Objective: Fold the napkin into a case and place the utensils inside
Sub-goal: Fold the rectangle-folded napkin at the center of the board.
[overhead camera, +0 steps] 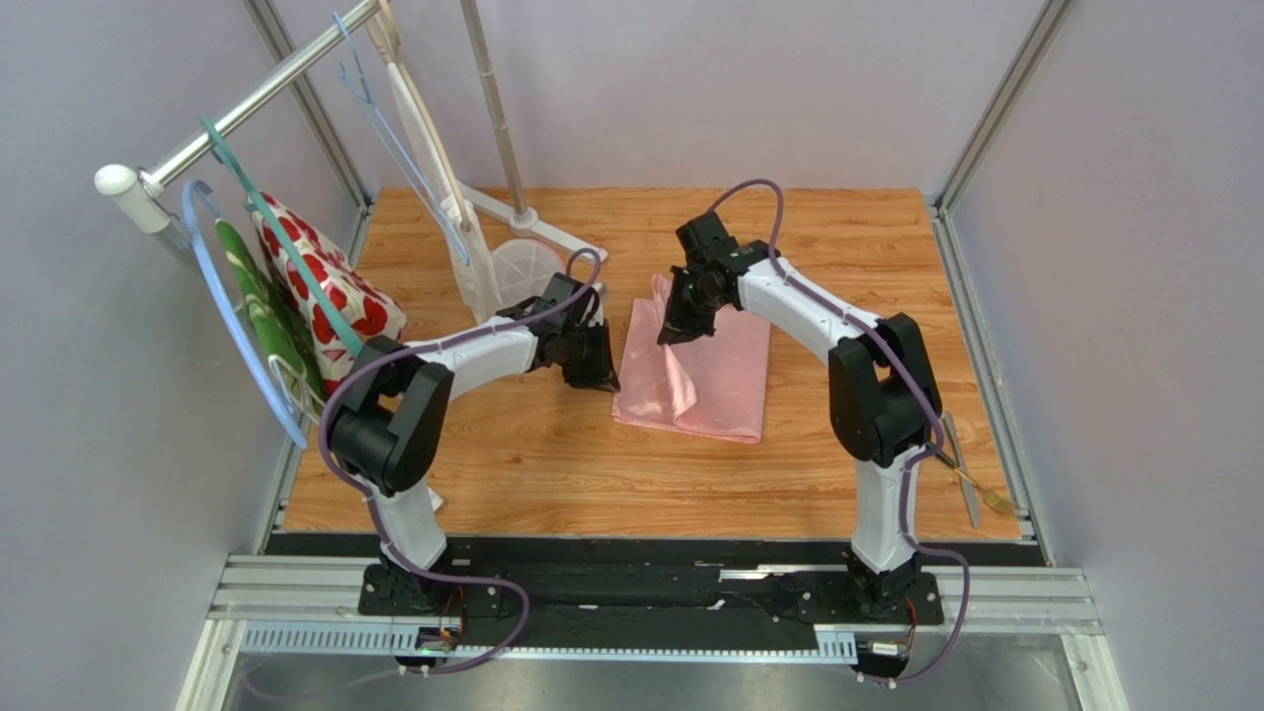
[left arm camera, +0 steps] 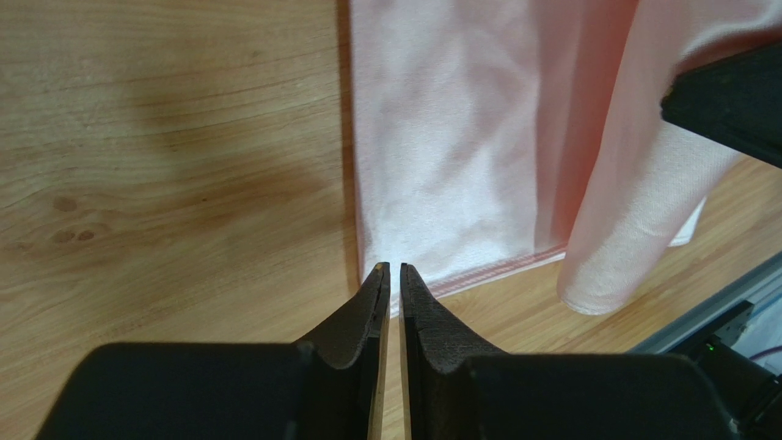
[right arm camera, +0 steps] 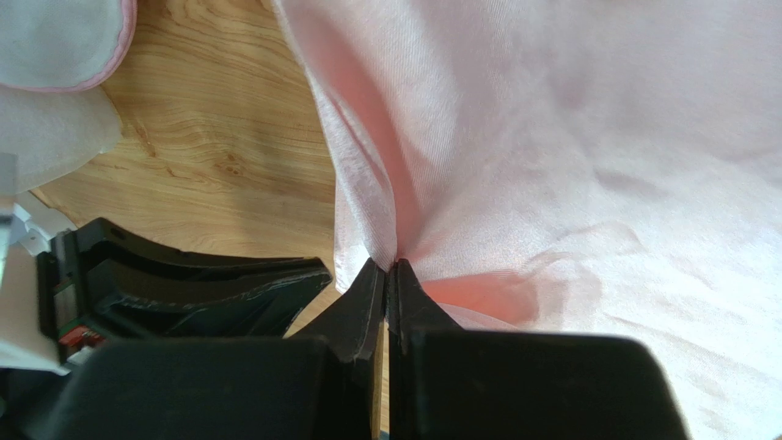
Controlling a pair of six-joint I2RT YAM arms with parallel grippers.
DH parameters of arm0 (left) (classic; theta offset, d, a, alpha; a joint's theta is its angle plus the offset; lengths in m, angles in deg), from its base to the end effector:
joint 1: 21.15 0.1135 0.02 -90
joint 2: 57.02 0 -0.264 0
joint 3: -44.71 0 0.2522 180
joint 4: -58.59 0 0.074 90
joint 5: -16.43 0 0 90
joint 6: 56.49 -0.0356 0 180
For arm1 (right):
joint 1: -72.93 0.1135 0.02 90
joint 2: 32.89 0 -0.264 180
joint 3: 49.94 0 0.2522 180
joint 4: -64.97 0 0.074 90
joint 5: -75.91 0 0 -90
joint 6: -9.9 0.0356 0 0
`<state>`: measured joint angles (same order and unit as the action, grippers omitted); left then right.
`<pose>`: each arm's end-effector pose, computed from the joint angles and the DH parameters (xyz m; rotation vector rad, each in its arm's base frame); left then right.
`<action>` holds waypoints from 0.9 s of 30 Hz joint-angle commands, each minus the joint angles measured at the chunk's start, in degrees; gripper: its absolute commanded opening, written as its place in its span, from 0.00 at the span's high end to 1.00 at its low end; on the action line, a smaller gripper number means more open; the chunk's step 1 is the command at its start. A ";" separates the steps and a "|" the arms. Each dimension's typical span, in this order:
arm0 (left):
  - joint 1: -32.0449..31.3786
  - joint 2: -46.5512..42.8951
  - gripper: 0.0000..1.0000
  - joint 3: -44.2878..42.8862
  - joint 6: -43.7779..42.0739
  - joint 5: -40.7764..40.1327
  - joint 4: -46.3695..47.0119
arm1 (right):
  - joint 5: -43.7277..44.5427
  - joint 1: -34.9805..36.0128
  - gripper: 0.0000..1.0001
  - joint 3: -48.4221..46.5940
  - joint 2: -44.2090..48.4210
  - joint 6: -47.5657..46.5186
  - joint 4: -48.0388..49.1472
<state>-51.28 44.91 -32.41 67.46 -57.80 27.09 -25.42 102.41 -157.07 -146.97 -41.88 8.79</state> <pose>0.3096 -0.1909 0.1759 0.0231 2.6905 -0.7474 0.3685 0.2164 0.2269 0.1471 2.7956 0.6029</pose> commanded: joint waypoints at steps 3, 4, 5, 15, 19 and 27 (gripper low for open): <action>0.07 1.16 0.83 2.53 1.46 0.49 4.02 | -4.13 0.94 1.00 -1.91 -2.81 5.63 5.50; -0.02 1.43 0.84 2.71 1.47 0.75 4.11 | -4.14 0.94 1.00 -2.00 -3.25 6.08 5.50; 0.07 1.69 0.83 2.71 1.55 0.93 4.03 | -3.96 1.11 1.00 -2.26 -3.95 6.43 5.76; -0.10 0.55 0.84 5.08 2.69 1.72 5.78 | -3.96 1.20 1.00 -2.97 -7.03 8.36 7.17; -0.10 -1.03 0.84 5.43 2.78 1.20 5.26 | -6.15 1.11 0.93 -4.27 -8.87 8.89 8.92; 1.38 -9.28 0.74 1.49 0.76 0.57 -3.25 | -6.60 -1.17 0.31 -1.49 1.03 -2.52 5.68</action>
<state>-51.06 41.98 -27.62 69.19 -57.51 27.79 -31.65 102.78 -160.87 -155.63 -37.82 14.74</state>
